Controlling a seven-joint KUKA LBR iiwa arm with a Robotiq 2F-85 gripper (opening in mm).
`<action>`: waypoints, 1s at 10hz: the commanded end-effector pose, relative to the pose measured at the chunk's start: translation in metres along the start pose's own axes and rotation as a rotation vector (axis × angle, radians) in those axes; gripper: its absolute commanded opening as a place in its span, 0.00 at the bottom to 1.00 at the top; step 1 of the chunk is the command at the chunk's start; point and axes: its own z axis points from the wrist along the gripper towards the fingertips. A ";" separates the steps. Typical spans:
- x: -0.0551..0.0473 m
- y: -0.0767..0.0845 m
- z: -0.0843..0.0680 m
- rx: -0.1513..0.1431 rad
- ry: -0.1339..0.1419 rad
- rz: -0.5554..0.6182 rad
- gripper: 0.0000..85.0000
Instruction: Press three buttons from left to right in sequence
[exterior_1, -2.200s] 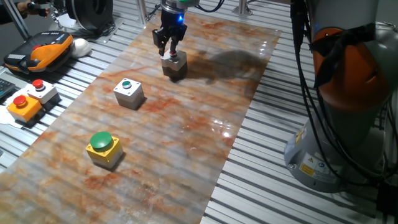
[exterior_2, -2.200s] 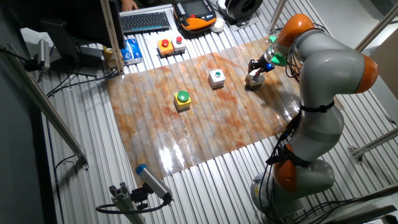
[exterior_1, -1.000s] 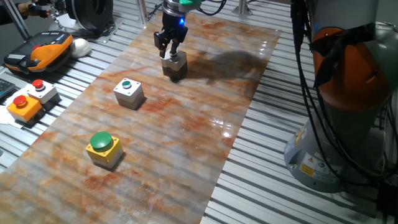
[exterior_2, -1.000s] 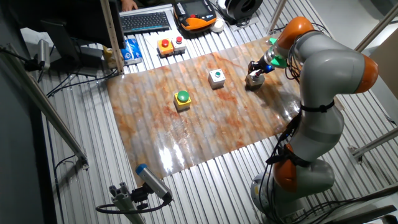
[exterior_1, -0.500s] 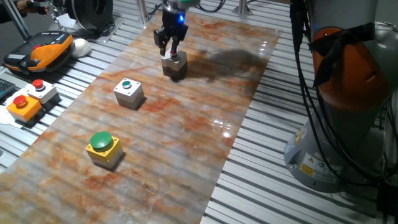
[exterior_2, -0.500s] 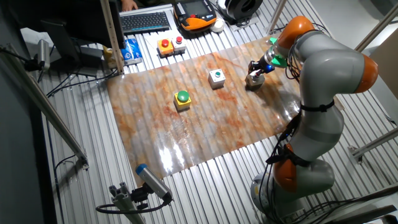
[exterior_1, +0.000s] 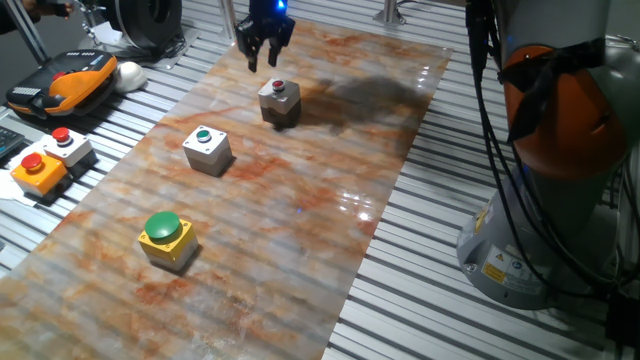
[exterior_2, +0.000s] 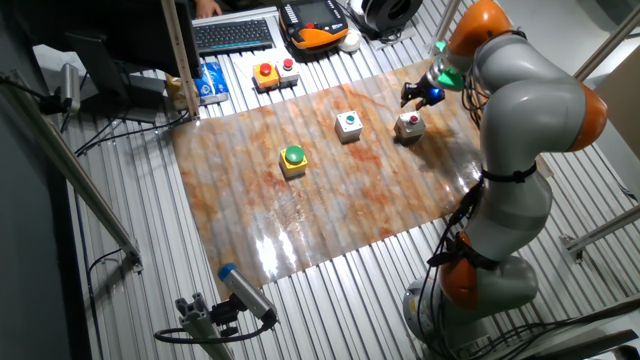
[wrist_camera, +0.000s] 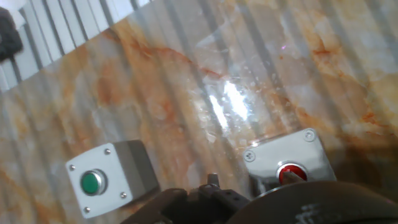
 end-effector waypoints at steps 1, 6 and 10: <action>0.001 0.001 -0.003 -0.008 0.007 0.003 0.60; 0.007 0.022 -0.006 0.014 0.016 -0.010 0.20; 0.022 0.062 -0.011 0.030 0.037 0.015 0.00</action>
